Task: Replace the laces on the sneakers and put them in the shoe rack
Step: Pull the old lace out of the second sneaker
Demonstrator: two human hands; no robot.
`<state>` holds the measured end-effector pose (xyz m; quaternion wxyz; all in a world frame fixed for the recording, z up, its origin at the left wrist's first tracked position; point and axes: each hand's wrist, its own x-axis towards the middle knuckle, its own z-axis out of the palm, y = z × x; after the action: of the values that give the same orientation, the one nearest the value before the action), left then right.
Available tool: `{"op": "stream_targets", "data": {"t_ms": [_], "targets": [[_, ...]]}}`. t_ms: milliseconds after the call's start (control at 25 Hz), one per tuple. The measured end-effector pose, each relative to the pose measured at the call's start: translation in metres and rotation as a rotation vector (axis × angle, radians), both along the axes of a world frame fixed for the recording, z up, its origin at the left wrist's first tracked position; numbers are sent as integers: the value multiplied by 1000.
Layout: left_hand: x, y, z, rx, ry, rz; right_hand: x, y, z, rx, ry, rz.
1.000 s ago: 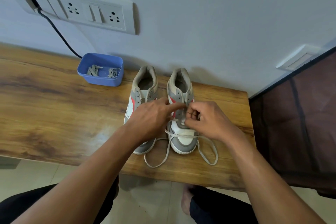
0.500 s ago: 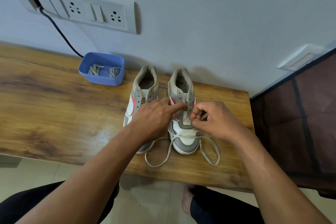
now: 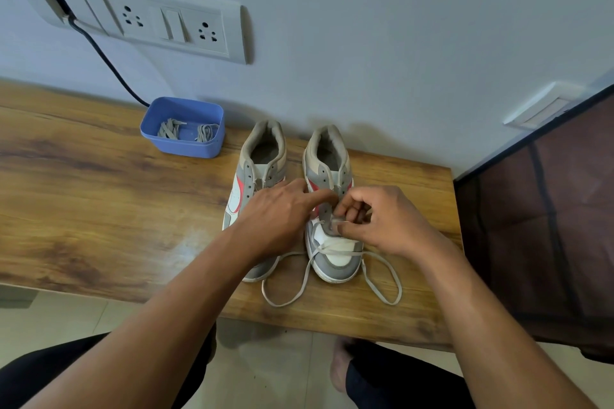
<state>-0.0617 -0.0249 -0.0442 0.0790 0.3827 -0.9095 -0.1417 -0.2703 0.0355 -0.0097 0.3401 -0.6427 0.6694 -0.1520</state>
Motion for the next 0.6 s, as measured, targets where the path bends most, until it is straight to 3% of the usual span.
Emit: {"op": "stream_targets", "data": {"t_ms": [600], "targets": [[0,0,2,25,14,15,-16,-2,2,-10,-17,-79]]}}
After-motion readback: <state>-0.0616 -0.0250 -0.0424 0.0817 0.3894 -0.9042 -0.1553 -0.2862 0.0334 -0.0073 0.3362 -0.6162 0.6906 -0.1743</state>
